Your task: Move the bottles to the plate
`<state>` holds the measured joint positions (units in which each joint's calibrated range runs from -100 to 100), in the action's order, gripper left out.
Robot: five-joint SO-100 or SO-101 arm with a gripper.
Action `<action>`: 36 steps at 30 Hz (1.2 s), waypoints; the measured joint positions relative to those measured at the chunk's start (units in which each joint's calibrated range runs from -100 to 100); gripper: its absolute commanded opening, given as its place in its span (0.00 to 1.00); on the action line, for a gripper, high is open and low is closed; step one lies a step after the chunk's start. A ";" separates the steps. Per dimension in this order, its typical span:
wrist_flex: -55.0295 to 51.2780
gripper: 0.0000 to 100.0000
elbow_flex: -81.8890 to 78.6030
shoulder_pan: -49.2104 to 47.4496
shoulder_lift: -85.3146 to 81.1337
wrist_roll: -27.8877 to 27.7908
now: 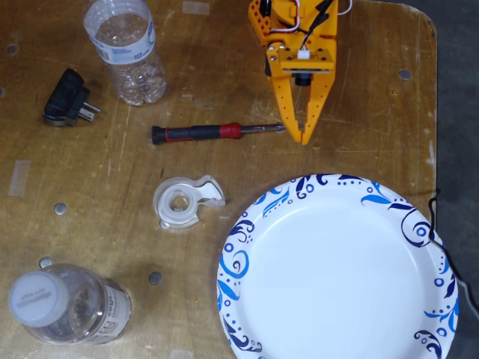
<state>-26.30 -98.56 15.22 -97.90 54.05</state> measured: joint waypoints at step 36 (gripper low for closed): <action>18.55 0.01 0.09 0.64 0.00 -4.01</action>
<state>-7.74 -98.47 15.86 -97.90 50.04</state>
